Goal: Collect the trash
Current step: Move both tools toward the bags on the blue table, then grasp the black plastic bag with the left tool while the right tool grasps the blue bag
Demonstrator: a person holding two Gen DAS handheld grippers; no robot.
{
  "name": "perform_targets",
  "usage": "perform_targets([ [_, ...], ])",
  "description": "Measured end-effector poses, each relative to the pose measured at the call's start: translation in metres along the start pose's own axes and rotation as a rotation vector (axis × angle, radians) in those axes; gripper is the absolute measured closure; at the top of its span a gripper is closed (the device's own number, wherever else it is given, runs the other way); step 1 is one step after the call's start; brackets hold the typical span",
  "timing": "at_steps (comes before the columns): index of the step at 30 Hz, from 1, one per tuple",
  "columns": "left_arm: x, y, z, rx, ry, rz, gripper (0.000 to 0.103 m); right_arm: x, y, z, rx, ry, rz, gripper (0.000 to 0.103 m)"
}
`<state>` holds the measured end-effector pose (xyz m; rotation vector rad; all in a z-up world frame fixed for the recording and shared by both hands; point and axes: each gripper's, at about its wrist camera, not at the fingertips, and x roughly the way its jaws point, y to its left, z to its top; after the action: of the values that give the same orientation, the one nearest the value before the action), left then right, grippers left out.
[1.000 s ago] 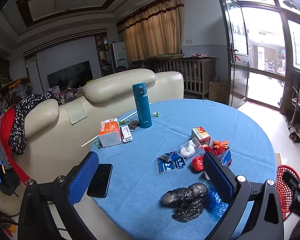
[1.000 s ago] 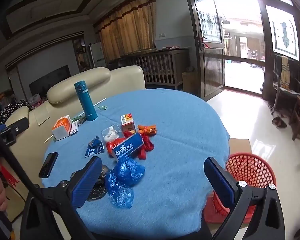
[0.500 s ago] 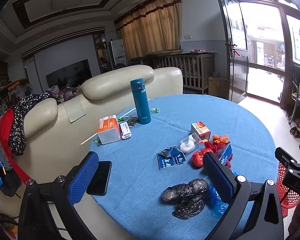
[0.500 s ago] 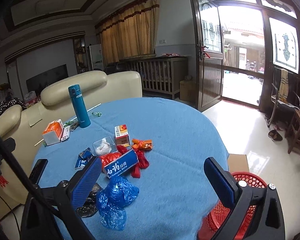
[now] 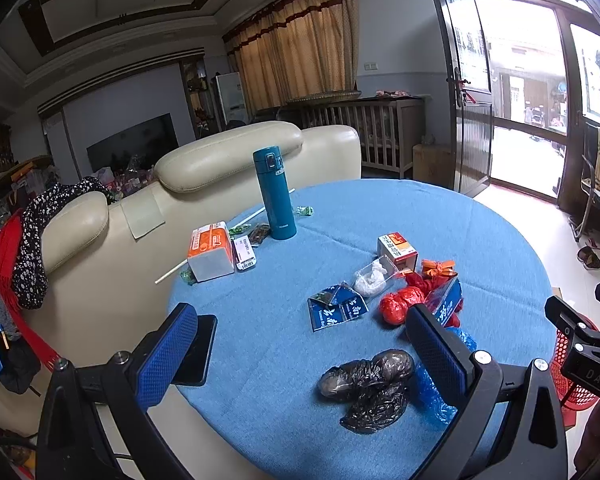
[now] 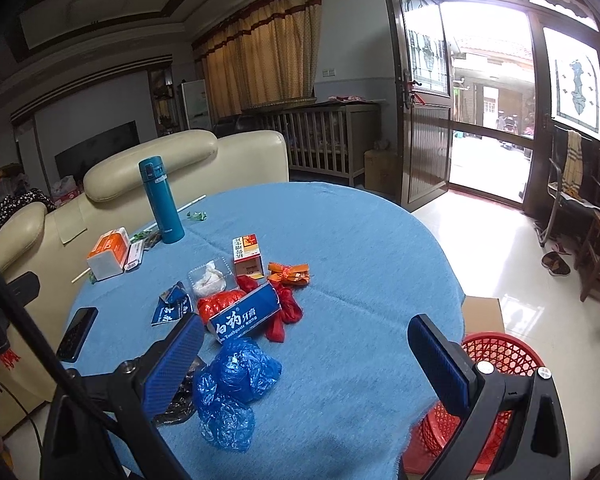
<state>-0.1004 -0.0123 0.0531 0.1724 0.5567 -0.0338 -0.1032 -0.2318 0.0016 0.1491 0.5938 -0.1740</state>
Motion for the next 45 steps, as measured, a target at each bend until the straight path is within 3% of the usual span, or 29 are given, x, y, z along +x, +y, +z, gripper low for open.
perform_targets([
  [9,0.004,0.001,-0.003,0.000,0.014,-0.012,0.000,-0.002,0.006,0.000,-0.040,0.011,-0.056,0.000],
  [30,0.018,-0.004,-0.010,0.019,0.066,-0.047,0.000,0.000,0.005,-0.002,-0.038,0.016,-0.063,0.000],
  [35,0.039,0.006,-0.032,0.025,0.136,-0.049,0.000,0.014,-0.006,-0.008,0.005,0.084,0.011,0.000],
  [40,0.066,0.017,-0.059,0.006,0.265,-0.068,0.000,0.054,-0.017,-0.028,0.063,0.238,0.159,0.002],
  [45,0.076,0.018,-0.067,0.010,0.283,-0.128,0.000,0.104,-0.018,-0.041,0.156,0.375,0.305,0.027],
])
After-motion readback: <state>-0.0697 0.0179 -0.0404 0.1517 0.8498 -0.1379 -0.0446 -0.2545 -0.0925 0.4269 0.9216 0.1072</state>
